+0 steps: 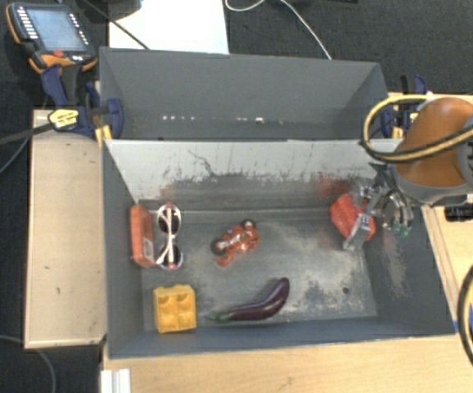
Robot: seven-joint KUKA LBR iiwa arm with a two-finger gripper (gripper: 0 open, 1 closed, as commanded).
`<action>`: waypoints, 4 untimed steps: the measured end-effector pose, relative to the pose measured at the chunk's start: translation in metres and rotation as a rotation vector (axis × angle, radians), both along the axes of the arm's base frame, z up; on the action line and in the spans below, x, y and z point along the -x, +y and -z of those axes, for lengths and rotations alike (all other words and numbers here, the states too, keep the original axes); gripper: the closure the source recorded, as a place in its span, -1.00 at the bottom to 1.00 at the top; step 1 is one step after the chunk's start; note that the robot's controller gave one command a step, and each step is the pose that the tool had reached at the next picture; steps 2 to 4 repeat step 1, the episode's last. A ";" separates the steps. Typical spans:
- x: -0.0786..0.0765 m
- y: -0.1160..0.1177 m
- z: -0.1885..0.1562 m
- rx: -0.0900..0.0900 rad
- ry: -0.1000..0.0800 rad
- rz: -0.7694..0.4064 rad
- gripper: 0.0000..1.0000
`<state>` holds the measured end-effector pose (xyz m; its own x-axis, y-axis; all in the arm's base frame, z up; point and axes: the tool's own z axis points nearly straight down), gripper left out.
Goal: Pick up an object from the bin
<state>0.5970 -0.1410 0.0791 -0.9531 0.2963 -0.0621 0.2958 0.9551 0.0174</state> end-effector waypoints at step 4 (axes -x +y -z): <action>-0.002 -0.001 -0.066 0.001 -0.009 0.000 1.00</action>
Offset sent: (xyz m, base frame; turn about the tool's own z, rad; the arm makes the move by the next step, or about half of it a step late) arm 0.0000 0.0001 0.0130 0.0000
